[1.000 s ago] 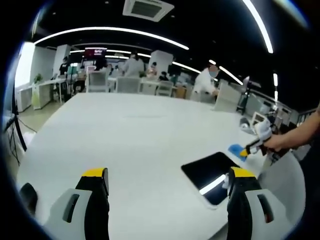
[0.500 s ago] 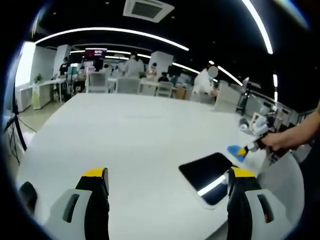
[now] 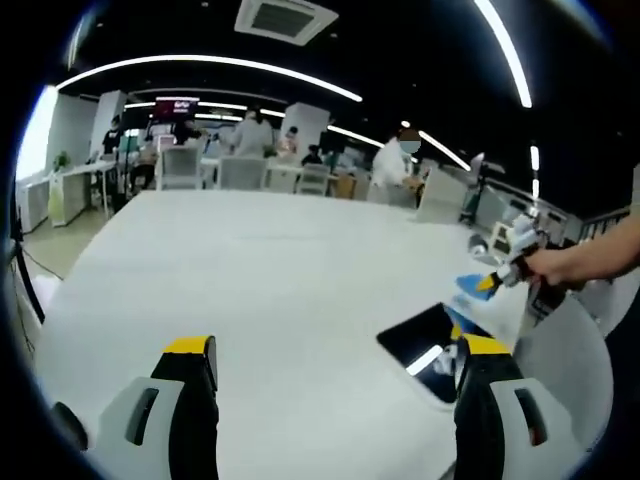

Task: Wipe the mirror surface with the cleaning cloth until all visible marks leave the cleaned area.

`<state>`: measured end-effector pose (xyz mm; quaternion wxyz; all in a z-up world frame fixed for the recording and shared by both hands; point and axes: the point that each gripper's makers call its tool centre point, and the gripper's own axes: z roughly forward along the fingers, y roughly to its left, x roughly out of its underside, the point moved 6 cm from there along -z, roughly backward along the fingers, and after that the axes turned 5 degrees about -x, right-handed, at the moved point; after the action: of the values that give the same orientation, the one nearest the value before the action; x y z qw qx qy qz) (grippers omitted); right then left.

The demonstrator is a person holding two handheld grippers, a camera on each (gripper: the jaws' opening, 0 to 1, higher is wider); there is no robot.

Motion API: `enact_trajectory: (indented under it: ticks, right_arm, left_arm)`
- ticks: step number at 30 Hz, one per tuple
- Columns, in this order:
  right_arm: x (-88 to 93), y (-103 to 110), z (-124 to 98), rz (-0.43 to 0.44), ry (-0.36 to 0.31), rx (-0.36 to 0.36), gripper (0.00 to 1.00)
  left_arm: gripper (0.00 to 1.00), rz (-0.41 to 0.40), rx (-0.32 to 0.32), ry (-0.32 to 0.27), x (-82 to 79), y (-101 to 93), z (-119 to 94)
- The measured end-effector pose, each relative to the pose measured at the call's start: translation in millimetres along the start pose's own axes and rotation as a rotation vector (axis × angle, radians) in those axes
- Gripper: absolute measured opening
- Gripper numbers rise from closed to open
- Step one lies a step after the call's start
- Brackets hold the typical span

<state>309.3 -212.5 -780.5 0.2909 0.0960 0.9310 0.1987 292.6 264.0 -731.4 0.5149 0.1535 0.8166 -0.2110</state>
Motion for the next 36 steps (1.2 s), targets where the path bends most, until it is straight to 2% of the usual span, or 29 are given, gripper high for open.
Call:
enact_trajectory:
  ticks: [4,9,12,15,18,25,30,36]
  right_arm:
    - [-0.5,8,13,-0.022,0.021,-0.018,0.01]
    - [1.6,16,28,-0.045,0.059,-0.051,0.01]
    - [4.3,20,31,-0.037,0.083,-0.061,0.01]
    - [5.0,24,31,-0.069,0.098,-0.064,0.01]
    - [9.2,29,36,-0.088,0.108,-0.058,0.01]
    - [18.2,37,54,-0.136,0.136,-0.044,0.01]
    - [28.2,47,63,-0.146,0.166,-0.045,0.0]
    - [26.5,59,71,-0.146,0.182,-0.057,0.0]
  left_arm:
    - [1.0,0.007,-0.012,-0.013,-6.1,8.3,0]
    - [1.0,0.007,-0.025,-0.022,-9.8,-0.1,7]
    - [1.0,0.025,-0.027,-0.023,-10.6,-3.6,10]
    - [1.0,0.018,-0.034,-0.027,-11.1,-4.3,10]
    - [1.0,0.051,-0.026,-0.027,-9.9,-3.8,7]
    - [1.0,0.051,-0.032,-0.037,-7.3,1.6,-11]
    - [1.0,0.038,-0.042,-0.029,-3.8,5.2,-13]
    - [1.0,0.048,-0.043,-0.029,-4.6,5.8,-12]
